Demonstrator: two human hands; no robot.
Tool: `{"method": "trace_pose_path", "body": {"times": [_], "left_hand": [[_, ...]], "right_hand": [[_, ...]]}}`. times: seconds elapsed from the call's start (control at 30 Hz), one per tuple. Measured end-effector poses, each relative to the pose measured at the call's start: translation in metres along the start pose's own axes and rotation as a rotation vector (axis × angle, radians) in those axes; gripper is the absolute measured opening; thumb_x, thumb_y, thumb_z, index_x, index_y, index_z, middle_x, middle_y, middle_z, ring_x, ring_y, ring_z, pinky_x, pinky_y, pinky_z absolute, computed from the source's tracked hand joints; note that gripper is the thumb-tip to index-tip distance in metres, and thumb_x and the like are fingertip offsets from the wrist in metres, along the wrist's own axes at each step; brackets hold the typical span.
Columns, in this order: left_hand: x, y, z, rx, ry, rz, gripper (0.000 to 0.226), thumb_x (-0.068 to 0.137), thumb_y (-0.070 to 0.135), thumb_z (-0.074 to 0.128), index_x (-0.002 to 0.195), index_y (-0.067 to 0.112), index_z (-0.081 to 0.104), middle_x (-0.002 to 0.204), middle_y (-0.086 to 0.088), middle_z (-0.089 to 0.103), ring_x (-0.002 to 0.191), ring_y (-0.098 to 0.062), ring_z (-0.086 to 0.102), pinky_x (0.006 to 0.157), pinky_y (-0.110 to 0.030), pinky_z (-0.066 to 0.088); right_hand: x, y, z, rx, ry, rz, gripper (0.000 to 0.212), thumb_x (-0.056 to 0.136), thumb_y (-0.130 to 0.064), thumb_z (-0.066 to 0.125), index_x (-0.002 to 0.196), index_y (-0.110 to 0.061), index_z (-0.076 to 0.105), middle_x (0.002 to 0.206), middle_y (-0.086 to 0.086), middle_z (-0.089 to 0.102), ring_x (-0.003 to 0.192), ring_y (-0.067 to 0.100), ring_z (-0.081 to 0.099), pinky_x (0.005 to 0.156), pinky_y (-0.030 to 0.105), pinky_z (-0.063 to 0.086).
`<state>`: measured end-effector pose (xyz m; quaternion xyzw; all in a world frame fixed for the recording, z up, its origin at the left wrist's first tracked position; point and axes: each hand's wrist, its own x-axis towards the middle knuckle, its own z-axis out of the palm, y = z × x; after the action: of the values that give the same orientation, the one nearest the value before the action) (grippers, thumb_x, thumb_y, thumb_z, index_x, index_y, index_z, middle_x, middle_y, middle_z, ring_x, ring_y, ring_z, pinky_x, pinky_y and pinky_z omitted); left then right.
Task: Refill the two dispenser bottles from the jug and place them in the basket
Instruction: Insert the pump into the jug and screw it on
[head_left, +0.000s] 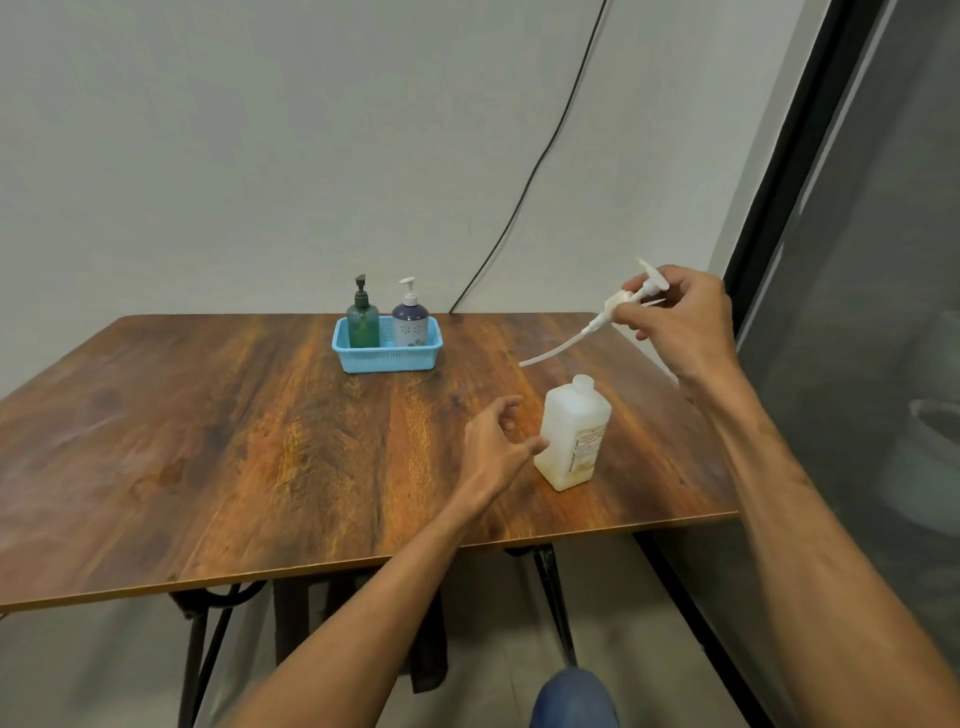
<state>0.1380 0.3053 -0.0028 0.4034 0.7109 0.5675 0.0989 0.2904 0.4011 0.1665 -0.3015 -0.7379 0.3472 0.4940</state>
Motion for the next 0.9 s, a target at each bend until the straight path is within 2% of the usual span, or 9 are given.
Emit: {"method": "trace_pose_path", "body": {"times": [0.1,0.17,0.27,0.37,0.43,0.53,0.63,0.77,0.9], "left_hand": [[0.007,0.009,0.014,0.035,-0.049,-0.007,0.083,0.067,0.034,0.090,0.139,0.018,0.051,0.134,-0.001,0.060,0.120,-0.015,0.056,0.099,-0.035,0.050],[0.010,0.013,0.021,0.046,-0.082,-0.005,0.087,0.065,0.035,0.091,0.140,0.018,0.049,0.137,-0.001,0.058,0.124,-0.017,0.054,0.099,-0.035,0.047],[0.013,0.017,0.031,0.036,-0.110,0.009,0.089,0.063,0.033,0.092,0.139,0.019,0.048,0.136,0.000,0.058,0.120,-0.015,0.054,0.090,-0.024,0.044],[0.013,0.020,0.035,0.007,-0.121,0.021,0.089,0.062,0.029,0.093,0.138,0.019,0.047,0.133,0.002,0.058,0.110,-0.007,0.050,0.075,-0.008,0.038],[0.013,0.019,0.038,-0.004,-0.119,0.017,0.086,0.063,0.026,0.093,0.136,0.018,0.048,0.130,0.003,0.059,0.109,-0.007,0.051,0.070,-0.006,0.038],[0.015,0.014,0.042,0.001,-0.103,0.012,0.082,0.064,0.026,0.092,0.133,0.017,0.050,0.130,0.000,0.062,0.116,-0.015,0.057,0.077,-0.016,0.046],[0.017,0.011,0.043,-0.007,-0.102,0.007,0.080,0.065,0.023,0.091,0.133,0.013,0.050,0.132,-0.003,0.062,0.118,-0.016,0.057,0.079,-0.018,0.046],[0.021,0.009,0.044,-0.008,-0.102,0.007,0.080,0.065,0.022,0.091,0.133,0.012,0.051,0.133,-0.004,0.061,0.120,-0.018,0.056,0.084,-0.024,0.048],[0.024,0.005,0.045,-0.007,-0.095,0.008,0.078,0.065,0.025,0.092,0.131,0.015,0.051,0.131,-0.002,0.061,0.120,-0.018,0.055,0.087,-0.028,0.050]], "right_hand": [[0.004,-0.009,-0.006,-0.067,0.010,-0.021,0.012,0.069,-0.009,0.076,0.080,-0.007,0.072,0.074,-0.007,0.071,0.065,0.006,0.063,0.070,0.038,0.059],[0.006,-0.016,-0.011,-0.099,0.014,-0.043,0.013,0.069,-0.010,0.076,0.080,-0.006,0.072,0.071,-0.008,0.070,0.063,0.007,0.061,0.067,0.037,0.058],[0.013,-0.026,-0.018,-0.143,0.018,-0.089,0.016,0.067,-0.012,0.077,0.080,-0.005,0.071,0.072,-0.003,0.070,0.062,0.009,0.057,0.060,0.033,0.053],[0.019,-0.033,-0.022,-0.216,0.005,-0.117,0.016,0.070,-0.013,0.077,0.081,-0.004,0.071,0.074,-0.004,0.069,0.061,0.005,0.056,0.056,0.020,0.048],[0.022,-0.036,-0.023,-0.252,-0.007,-0.123,0.014,0.071,-0.013,0.077,0.081,-0.005,0.071,0.074,-0.002,0.068,0.061,0.004,0.056,0.055,0.017,0.047],[0.025,-0.035,-0.021,-0.300,-0.020,-0.123,0.013,0.072,-0.013,0.077,0.081,-0.005,0.071,0.072,-0.001,0.066,0.061,0.006,0.056,0.053,0.015,0.043],[0.027,-0.031,-0.018,-0.346,-0.044,-0.102,0.015,0.071,-0.012,0.077,0.081,-0.003,0.070,0.075,0.002,0.068,0.062,0.007,0.058,0.050,0.016,0.045],[0.029,-0.028,-0.012,-0.348,-0.063,-0.076,0.014,0.070,-0.012,0.077,0.080,-0.004,0.071,0.080,0.010,0.071,0.064,0.012,0.060,0.058,0.025,0.050],[0.033,-0.035,-0.016,-0.354,-0.043,-0.102,0.015,0.071,-0.012,0.078,0.082,-0.005,0.071,0.081,0.008,0.071,0.062,0.008,0.060,0.053,0.019,0.051]]}}
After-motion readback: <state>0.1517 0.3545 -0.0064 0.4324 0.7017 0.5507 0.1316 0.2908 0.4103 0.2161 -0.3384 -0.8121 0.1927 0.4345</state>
